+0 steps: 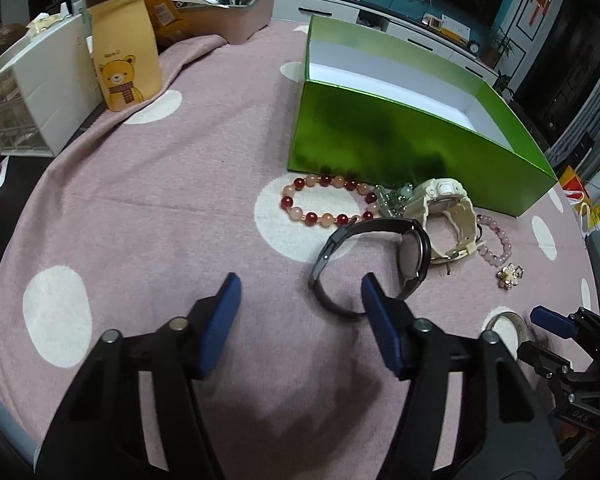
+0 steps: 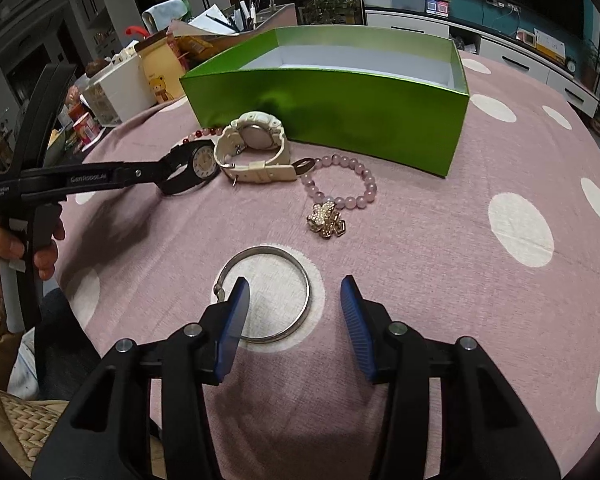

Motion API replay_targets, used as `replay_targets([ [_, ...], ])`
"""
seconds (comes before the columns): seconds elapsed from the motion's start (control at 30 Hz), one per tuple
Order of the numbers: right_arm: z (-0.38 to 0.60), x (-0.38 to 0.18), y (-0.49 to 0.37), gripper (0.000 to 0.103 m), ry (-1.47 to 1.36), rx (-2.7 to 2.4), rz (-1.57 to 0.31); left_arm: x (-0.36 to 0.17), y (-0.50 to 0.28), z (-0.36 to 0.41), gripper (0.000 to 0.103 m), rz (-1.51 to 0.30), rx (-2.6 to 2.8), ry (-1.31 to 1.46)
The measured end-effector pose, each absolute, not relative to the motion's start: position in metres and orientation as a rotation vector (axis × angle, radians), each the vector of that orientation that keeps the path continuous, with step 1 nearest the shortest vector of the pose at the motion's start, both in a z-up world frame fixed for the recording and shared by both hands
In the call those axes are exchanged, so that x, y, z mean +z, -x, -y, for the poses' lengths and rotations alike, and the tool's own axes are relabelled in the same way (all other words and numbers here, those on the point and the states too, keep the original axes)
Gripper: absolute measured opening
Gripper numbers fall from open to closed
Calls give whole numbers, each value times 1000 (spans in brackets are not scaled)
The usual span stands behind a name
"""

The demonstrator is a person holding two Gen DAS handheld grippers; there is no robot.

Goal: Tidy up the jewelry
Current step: 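Grasp the black strap watch with the left gripper while the right grasps the silver bangle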

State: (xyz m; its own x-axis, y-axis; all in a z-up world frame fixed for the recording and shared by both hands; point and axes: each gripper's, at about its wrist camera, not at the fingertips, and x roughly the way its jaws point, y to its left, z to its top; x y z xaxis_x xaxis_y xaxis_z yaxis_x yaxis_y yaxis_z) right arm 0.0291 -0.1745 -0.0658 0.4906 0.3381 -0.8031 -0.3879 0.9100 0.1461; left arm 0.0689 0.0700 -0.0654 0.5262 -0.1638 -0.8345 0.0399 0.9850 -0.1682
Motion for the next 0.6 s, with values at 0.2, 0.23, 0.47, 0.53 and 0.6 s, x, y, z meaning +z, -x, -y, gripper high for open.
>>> replay_targets([
  [0.2, 169, -72, -32, 39, 83, 438, -972, -67, -75, -62, 40, -1012, -155, 107],
  [0.23, 168, -72, -32, 36, 93, 436, -967, -67, -76, -61, 39, -1013, -160, 101],
  [0.47, 164, -73, -35, 13, 144, 413, -948, -68, -79, -49, 21, -1010, -183, 57],
  [0.53, 164, -74, -36, 7, 153, 404, -940, -69, -79, -49, 16, -1004, -175, 52],
  [0.6, 165, -74, -36, 4, 145, 401, -934, -69, -79, -50, 10, -999, -167, 53],
])
